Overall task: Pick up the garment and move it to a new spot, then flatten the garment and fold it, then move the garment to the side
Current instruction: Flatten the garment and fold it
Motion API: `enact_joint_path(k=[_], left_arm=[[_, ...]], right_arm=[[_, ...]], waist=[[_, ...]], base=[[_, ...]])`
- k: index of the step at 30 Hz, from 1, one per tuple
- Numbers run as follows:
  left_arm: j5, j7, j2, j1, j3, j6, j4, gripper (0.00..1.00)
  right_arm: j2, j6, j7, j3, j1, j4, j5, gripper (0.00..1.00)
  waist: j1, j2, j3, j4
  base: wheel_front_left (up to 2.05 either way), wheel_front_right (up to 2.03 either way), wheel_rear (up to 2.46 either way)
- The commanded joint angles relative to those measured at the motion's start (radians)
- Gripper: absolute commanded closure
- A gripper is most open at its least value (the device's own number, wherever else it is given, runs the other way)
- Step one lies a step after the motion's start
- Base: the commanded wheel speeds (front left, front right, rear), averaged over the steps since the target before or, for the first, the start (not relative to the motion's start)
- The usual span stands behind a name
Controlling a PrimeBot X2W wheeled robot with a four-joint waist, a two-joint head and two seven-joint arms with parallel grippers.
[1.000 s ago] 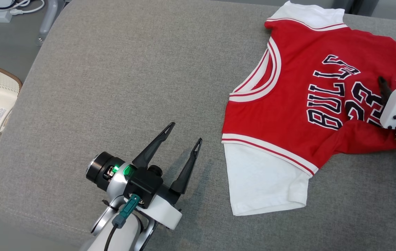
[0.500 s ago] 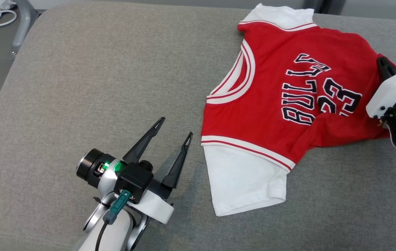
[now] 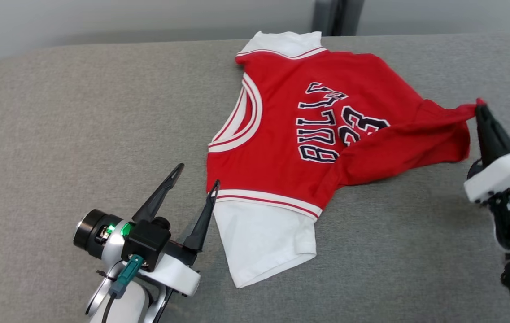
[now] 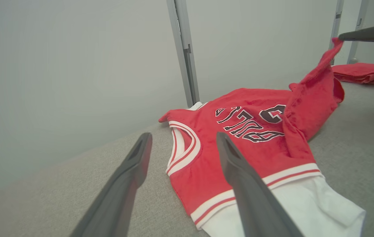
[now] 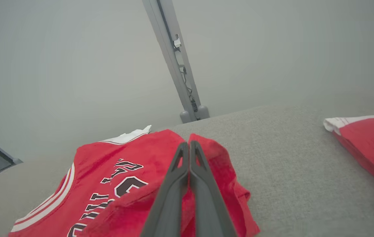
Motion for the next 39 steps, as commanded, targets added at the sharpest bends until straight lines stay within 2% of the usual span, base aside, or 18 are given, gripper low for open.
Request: enact_joint_path(k=[1, 5, 11, 14, 20, 23, 24, 25, 32, 36, 39], left_arm=[[-0.005, -0.002, 0.009, 0.017, 0.016, 0.005, 0.000, 0.00], [-0.006, -0.002, 0.018, 0.042, 0.042, 0.008, 0.001, 0.00], [-0.001, -0.002, 0.010, 0.050, 0.055, 0.001, 0.002, 0.00], [0.004, -0.002, 0.001, 0.041, 0.054, -0.004, 0.005, 0.00], [0.009, -0.002, -0.012, 0.048, 0.054, -0.015, 0.014, 0.00], [0.009, -0.002, -0.015, 0.052, 0.053, -0.018, 0.019, 0.00], [0.010, -0.002, -0.018, 0.051, 0.051, -0.020, 0.020, 0.00], [0.011, -0.002, -0.021, 0.047, 0.048, -0.022, 0.023, 0.00], [0.018, -0.002, -0.034, 0.038, 0.036, -0.036, 0.038, 0.00], [0.015, -0.002, -0.040, 0.030, 0.032, -0.039, 0.043, 0.00], [0.014, -0.002, -0.040, 0.030, 0.031, -0.042, 0.054, 0.00]], right_arm=[[0.022, 0.000, 0.023, -0.013, 0.070, -0.059, 0.020, 1.00], [0.098, 0.000, 0.111, -0.047, 0.246, -0.236, 0.045, 1.00], [0.154, 0.000, 0.240, -0.096, 0.435, -0.414, 0.058, 1.00], [0.168, 0.000, 0.315, -0.132, 0.516, -0.482, 0.055, 1.00], [0.173, 0.000, 0.519, -0.129, 0.646, -0.585, 0.093, 1.00], [0.172, 0.000, 0.571, -0.157, 0.676, -0.603, 0.102, 1.00], [0.172, 0.000, 0.580, -0.166, 0.680, -0.605, 0.096, 0.55], [0.173, 0.000, 0.592, -0.174, 0.685, -0.597, 0.095, 0.00], [0.173, 0.000, 0.566, -0.206, 0.571, -0.620, 0.010, 0.00], [0.173, 0.000, 0.484, -0.237, 0.479, -0.610, -0.014, 0.00], [0.169, 0.000, 0.402, -0.222, 0.429, -0.599, -0.060, 0.00]], waist=[[0.0000, 0.0000, -0.040, -0.065], [0.0000, 0.0000, -0.070, -0.134], [0.0000, 0.0000, -0.086, -0.192], [0.0000, 0.0000, -0.085, -0.210], [0.0000, 0.0000, -0.092, -0.229], [0.0000, 0.0000, -0.096, -0.229], [0.0000, 0.0000, -0.096, -0.226], [0.0000, 0.0000, -0.096, -0.221], [0.0000, 0.0000, -0.088, -0.161], [0.0000, 0.0000, -0.080, -0.114], [0.0000, 0.0000, -0.076, -0.083]], base=[[0.00, 0.00, 0.00], [0.00, 0.00, 0.00], [0.00, 0.00, 0.00], [0.00, 0.00, 0.00], [0.00, 0.00, 0.00], [0.00, 0.00, 0.00], [0.00, 0.00, 0.00], [0.00, 0.00, 0.00], [0.00, 0.00, 0.00], [0.00, 0.00, 0.00], [0.00, 0.00, 0.00]])
